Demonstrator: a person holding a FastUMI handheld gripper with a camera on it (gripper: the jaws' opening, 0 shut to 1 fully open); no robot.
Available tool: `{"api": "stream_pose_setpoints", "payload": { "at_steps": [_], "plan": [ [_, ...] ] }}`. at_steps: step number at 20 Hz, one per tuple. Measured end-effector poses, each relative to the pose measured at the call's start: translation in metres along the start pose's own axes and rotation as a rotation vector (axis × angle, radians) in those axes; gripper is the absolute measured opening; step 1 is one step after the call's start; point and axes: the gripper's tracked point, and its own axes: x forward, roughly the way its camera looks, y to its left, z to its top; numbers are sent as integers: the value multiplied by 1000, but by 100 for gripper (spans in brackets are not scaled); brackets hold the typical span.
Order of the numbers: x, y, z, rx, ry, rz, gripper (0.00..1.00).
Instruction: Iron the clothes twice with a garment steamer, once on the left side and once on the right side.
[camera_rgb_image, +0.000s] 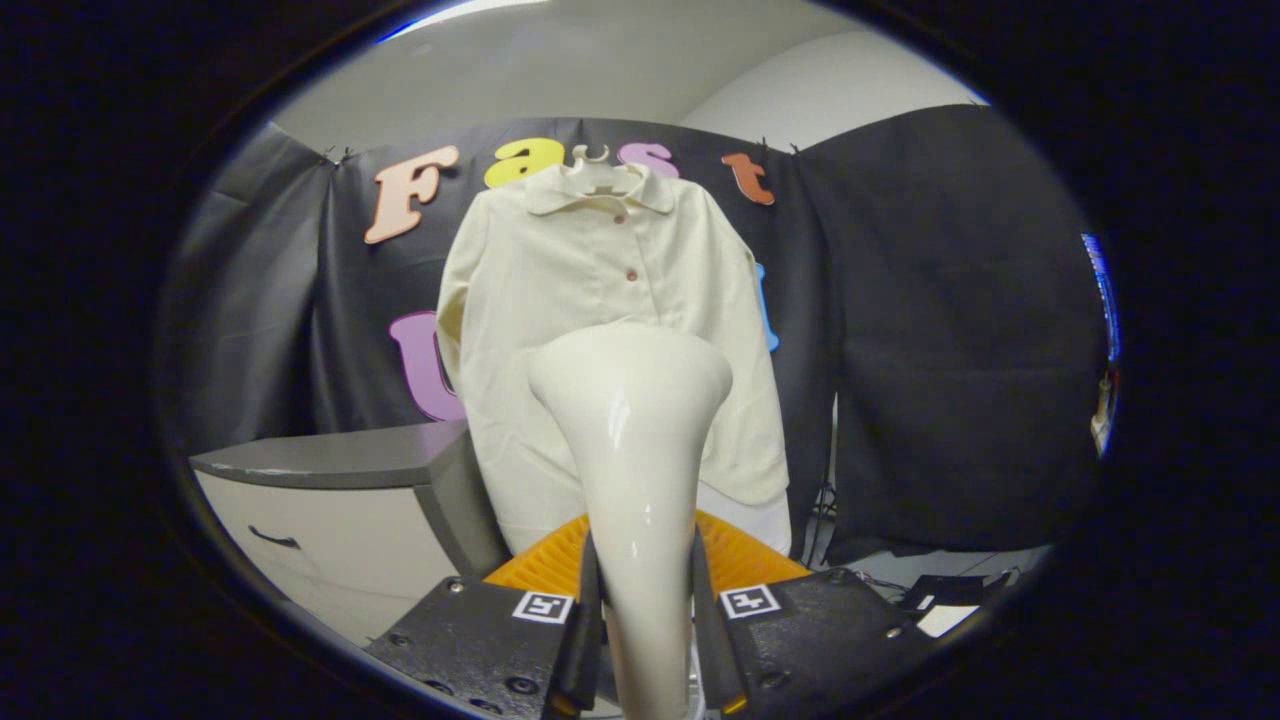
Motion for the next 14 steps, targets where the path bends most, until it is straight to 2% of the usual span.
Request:
{"api": "stream_pose_setpoints", "payload": {
  "at_steps": [5, 10, 14],
  "plan": [
    [-42, 53, 30, -13, -69, 42, 39],
    [-85, 119, 33, -74, -71, 112, 39],
    [-139, 160, 27, -93, -111, 166, 39]
  ]
}}
